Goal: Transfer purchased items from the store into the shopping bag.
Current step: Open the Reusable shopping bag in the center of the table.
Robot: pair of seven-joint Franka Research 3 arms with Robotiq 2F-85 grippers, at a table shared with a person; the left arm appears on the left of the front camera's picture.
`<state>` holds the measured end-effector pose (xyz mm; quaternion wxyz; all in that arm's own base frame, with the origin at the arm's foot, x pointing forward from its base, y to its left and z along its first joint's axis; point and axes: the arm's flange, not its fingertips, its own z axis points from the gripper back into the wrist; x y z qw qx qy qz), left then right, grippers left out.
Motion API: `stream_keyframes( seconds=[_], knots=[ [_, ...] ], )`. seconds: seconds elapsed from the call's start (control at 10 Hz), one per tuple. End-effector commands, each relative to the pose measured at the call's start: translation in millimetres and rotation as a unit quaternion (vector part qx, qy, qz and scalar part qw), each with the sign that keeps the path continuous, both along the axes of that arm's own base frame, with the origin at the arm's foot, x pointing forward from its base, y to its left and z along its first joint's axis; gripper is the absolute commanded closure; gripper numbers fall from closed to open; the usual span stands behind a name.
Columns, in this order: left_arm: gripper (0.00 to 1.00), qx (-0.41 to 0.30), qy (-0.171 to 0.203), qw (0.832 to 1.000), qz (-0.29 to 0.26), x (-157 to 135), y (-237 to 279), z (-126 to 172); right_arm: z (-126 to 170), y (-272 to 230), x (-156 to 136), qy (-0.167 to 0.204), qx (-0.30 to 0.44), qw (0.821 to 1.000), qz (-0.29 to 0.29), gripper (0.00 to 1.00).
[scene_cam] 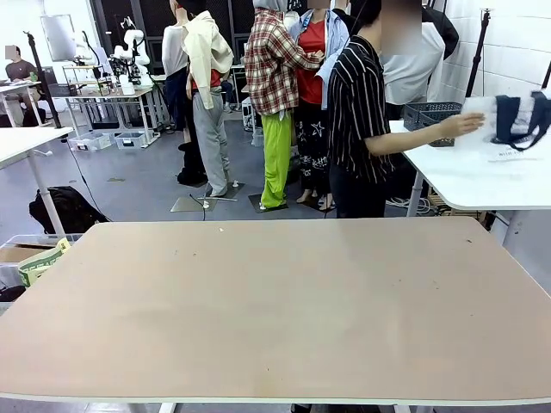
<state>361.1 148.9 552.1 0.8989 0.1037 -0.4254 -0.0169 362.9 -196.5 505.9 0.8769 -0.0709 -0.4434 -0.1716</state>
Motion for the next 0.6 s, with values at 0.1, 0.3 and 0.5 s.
stream_keyframes(
  seconds=[0.1,0.3,0.5],
  knots=[
    [0.0,0.004,-0.001,1.0,-0.006,-0.5,2.5,-0.7,-1.9,0.1,0.2,0.006,-0.002,1.0,0.002,0.0],
    [0.0,0.004,-0.001,1.0,-0.006,-0.5,2.5,-0.7,-1.9,0.1,0.2,0.006,-0.002,1.0,0.002,0.0],
    [0.0,0.004,-0.001,1.0,-0.006,-0.5,2.5,-0.7,-1.9,0.1,0.2,0.006,-0.002,1.0,0.002,0.0]
  ],
)
